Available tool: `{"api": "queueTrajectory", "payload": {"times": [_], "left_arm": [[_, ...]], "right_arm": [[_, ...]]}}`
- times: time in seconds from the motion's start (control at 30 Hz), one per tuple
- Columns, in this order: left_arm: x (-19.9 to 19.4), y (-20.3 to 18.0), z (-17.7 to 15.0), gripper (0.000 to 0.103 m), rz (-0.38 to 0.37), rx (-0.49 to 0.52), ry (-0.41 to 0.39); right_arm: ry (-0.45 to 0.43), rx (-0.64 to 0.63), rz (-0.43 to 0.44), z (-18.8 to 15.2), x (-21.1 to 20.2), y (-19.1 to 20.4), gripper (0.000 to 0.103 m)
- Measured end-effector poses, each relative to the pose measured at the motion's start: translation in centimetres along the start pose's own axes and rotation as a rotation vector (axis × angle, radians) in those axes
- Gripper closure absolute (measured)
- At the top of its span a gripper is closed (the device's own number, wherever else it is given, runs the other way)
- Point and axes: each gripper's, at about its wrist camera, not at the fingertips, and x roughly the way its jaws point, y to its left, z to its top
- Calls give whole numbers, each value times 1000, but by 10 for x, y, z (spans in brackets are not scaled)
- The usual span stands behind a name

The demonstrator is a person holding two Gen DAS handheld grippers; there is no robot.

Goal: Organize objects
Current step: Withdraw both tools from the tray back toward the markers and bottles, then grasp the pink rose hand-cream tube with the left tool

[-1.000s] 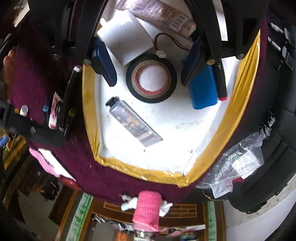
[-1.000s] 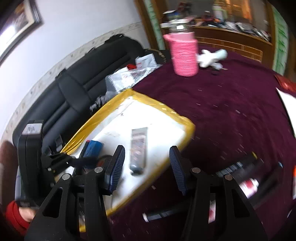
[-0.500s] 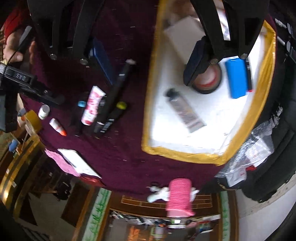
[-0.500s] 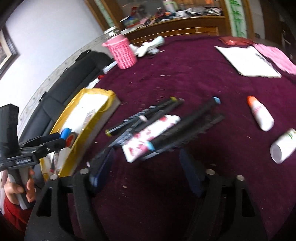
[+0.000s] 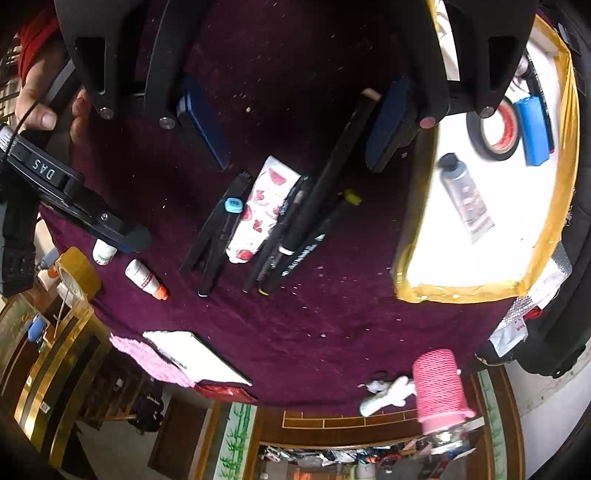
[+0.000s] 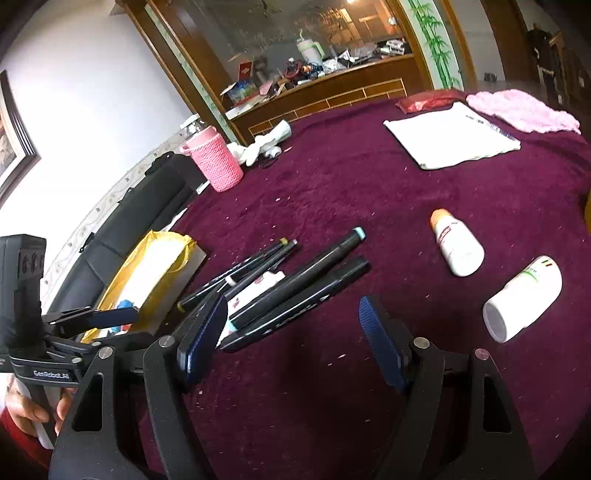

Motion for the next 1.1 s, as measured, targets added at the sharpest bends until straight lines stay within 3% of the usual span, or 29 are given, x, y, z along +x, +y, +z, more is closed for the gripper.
{"api": "queueTrajectory", "payload": {"times": [0.4,0.77,0.8,0.87,0.97,1.1], "left_arm": [[36,-33,15,26,22,89,31],[55,-74,38,27,13,242,-16],[59,-77,41,28,8,250,-18],[72,-81,46,41,-2,262,9],[81,-86,46,44,51,294,5],[63,-87,37,50,-132,262,41]], "right_arm": [[-15,42,-75,4,-12,-16,28],[-26,133,-69,8,-21,-35,28],[-29,141,-66,8,-22,-36,28],[-35,148,-70,8,-24,-37,28],[-40,155,-75,9,-24,-40,28],[-35,159,-82,8,-23,-41,28]]}}
